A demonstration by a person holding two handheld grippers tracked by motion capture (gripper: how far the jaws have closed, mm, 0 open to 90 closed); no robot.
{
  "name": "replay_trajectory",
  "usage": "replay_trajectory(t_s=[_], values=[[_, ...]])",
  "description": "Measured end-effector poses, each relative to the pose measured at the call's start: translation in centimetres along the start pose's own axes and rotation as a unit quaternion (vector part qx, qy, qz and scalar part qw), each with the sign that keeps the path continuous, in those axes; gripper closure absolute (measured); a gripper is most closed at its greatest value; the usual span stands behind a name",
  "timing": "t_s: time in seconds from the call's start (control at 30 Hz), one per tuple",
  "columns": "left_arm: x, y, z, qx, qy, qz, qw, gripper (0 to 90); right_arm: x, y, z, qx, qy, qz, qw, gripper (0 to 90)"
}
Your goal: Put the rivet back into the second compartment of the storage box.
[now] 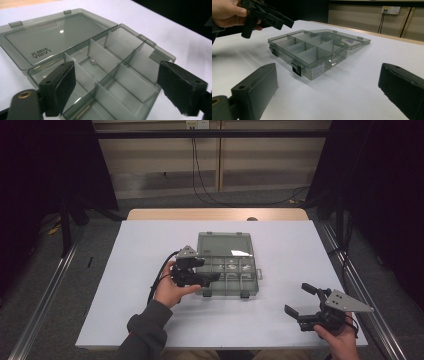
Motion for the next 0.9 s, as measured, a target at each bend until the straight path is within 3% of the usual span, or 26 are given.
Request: replay_trajectory(t_s=[0.9], values=[[0.4, 3.8, 6.0, -0.052, -0.010, -0.012, 0.9985, 4.9, 0.1, 0.0, -0.1, 0.002, -0.004, 0.003, 1.0000, 2.4]])
Point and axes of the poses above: each handheld gripper's, and its own axes: z roughly backward along the jaws, y roughly out of its underside, x roughly to its left, the point moved 4 cm from there along -z, roughly forward along the jaws, and after that the axes turned 1 degree about -y, right-handed, at the moved point
